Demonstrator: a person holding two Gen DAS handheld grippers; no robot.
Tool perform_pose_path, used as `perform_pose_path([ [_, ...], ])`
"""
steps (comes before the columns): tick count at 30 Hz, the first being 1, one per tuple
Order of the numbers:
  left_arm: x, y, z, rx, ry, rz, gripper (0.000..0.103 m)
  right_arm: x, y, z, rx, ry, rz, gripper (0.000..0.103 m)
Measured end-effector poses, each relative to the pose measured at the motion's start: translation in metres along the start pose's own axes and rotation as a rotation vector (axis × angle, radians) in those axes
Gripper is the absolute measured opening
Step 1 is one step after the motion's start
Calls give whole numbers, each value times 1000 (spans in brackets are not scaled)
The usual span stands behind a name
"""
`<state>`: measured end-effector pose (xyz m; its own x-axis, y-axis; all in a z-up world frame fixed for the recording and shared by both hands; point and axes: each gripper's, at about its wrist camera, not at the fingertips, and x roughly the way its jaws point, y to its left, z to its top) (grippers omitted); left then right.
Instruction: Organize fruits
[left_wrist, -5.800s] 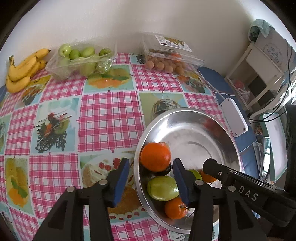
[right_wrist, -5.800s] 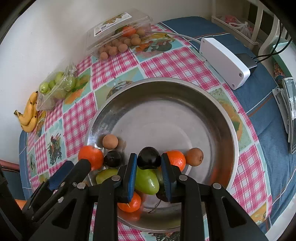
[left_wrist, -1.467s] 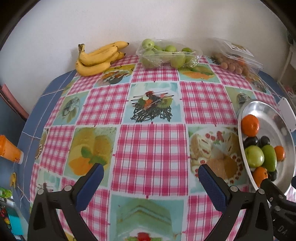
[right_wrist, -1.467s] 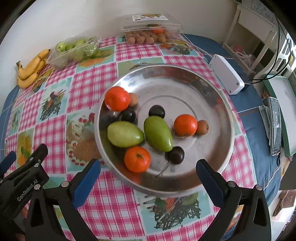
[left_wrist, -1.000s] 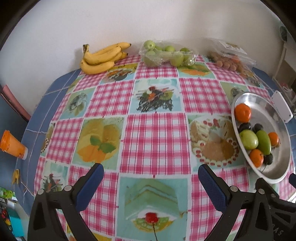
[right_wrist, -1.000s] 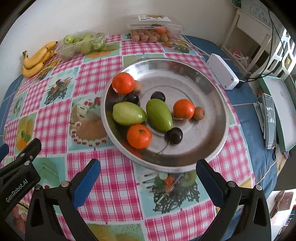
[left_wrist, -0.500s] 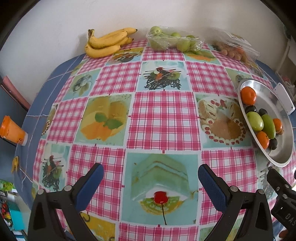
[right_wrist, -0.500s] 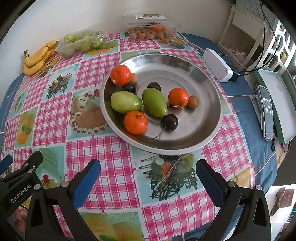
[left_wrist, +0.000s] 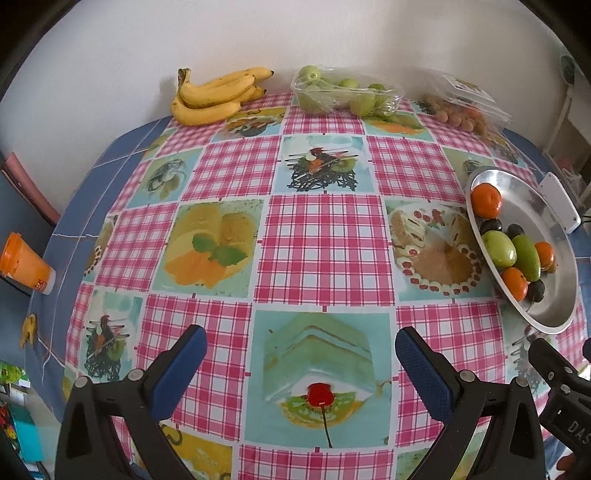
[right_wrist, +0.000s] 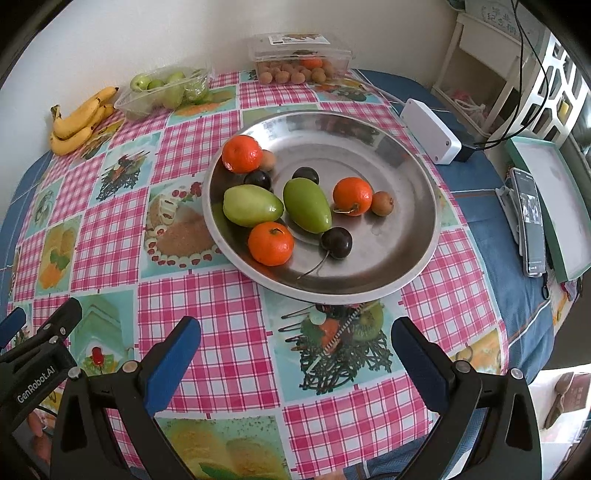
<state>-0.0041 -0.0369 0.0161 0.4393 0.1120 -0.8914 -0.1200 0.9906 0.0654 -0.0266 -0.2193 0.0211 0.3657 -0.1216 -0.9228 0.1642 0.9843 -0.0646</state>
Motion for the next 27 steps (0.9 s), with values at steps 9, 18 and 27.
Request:
perform_pose_path([
  [9,0,0,1,5,-8,0,103,2,1,0,0,4,-2,103],
  [18,2,-2,4,23,-18,7,103,1,0,3,7,-1,2,103],
  [27,3,-3,4,40,-25,15,103,3,-1,3,5,3,1,102],
])
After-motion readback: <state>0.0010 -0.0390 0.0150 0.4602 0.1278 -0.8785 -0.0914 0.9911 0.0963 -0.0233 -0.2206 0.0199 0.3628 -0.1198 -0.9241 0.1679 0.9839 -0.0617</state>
